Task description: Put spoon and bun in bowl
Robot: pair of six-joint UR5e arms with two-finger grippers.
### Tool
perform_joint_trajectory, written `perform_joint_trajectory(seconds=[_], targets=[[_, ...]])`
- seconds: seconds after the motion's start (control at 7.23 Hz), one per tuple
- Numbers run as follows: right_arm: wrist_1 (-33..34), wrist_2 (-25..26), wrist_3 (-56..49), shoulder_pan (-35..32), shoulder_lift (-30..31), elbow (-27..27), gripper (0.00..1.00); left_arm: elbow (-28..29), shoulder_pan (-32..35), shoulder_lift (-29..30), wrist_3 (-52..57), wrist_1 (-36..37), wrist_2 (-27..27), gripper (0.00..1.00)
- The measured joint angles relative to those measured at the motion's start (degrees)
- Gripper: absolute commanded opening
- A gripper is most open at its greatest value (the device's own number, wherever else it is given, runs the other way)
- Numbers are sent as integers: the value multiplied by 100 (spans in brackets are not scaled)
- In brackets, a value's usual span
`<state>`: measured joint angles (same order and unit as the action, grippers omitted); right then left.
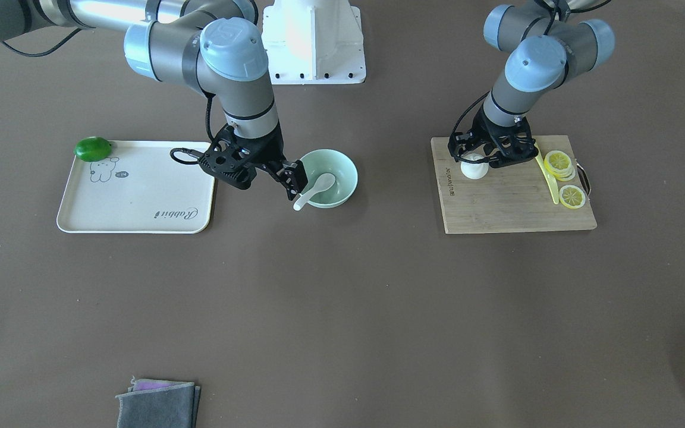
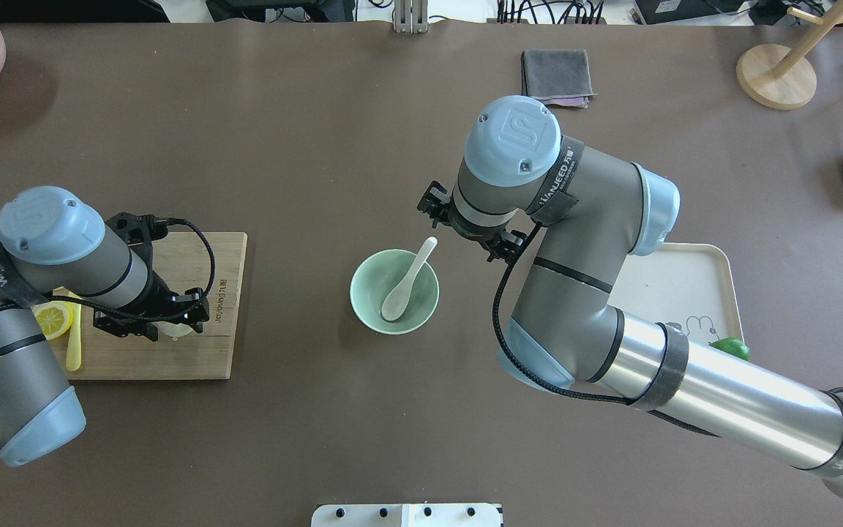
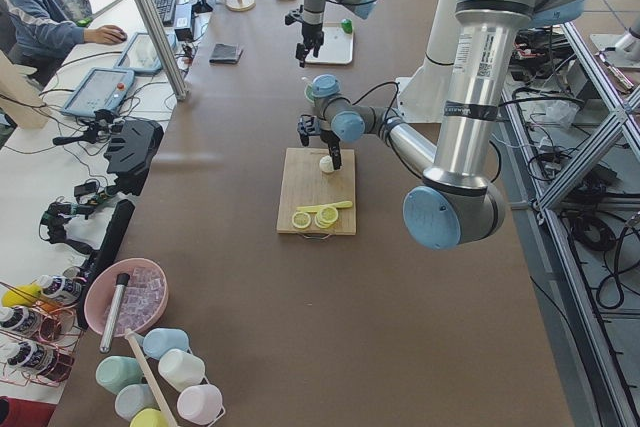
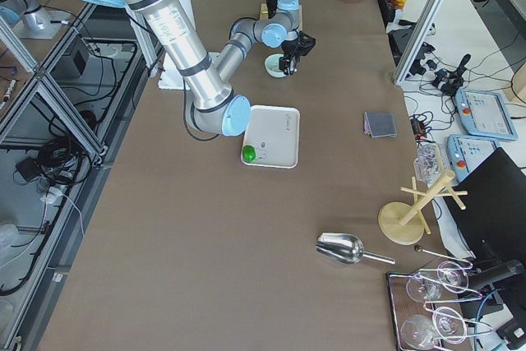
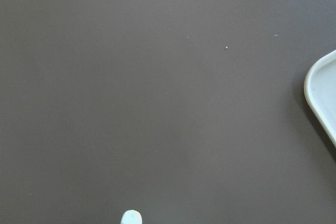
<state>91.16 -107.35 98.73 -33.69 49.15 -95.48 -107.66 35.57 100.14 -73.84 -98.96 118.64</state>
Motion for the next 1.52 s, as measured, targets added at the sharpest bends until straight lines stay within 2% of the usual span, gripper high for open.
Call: perform_joint_trajectory(seconds=[0.55,0.97,1.38,1.52], targets=[[9,-192,-204,-279,170,-139,100,-12,-17,286,-150,68,5,7],[21,-580,-662,-699,581,-471,100,6,-121,1394,-1046,696,15,7],[25,-653,-985,-820,1007,-774,100,514,-441,2516,-1943,908,-1,8],[27,-655,-998,-822,1084,-847,100,639,-498,2765,-2145,904,-3,44]])
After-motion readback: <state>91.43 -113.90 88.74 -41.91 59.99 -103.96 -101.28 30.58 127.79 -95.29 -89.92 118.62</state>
